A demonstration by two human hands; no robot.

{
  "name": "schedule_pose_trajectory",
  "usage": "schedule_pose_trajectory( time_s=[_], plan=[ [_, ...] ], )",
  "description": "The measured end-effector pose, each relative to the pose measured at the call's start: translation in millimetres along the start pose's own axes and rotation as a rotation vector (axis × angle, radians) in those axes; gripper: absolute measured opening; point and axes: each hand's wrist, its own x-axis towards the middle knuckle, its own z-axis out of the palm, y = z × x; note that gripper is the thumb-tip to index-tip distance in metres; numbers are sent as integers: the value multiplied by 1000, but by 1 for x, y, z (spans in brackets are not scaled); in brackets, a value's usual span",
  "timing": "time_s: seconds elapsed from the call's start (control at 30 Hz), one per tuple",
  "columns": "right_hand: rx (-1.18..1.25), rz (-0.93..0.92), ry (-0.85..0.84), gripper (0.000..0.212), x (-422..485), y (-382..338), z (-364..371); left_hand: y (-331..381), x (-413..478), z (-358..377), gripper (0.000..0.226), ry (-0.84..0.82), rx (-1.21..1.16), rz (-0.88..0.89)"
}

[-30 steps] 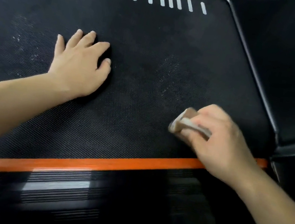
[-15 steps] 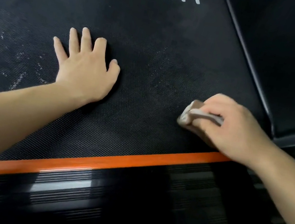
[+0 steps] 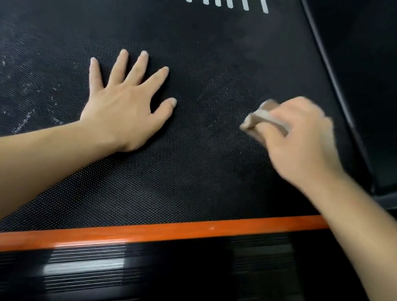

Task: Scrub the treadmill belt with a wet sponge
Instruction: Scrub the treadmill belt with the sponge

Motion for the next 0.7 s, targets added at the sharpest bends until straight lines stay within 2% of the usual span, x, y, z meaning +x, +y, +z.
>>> schedule_pose_trajectory(
  time_s=[0.1,0.27,0.37,0.43,0.5,0.6,0.63,0.7],
  plan=[
    [61,-154,-59,28,-12,-16,5,1,0,0,71,4,2,-5],
    [32,91,89,24,46,11,5,-1,0,0,69,9,-6,-2],
    [91,-69,35,28,27,-11,17,0,0,1,69,9,-7,1],
    [152,-144,2,23,21,-15,15,0,0,1,69,5,-4,-3],
    [85,-93,55,24,45,-3,14,0,1,0,70,3,1,-4],
    [18,171,144,30,88,9,21,0,1,2,70,10,6,-1],
    [15,174,138,30,91,6,27,-1,1,3,70,14,6,0],
    [51,36,46,28,81,-11,37,-1,1,4,71,15,9,3]
  ],
)
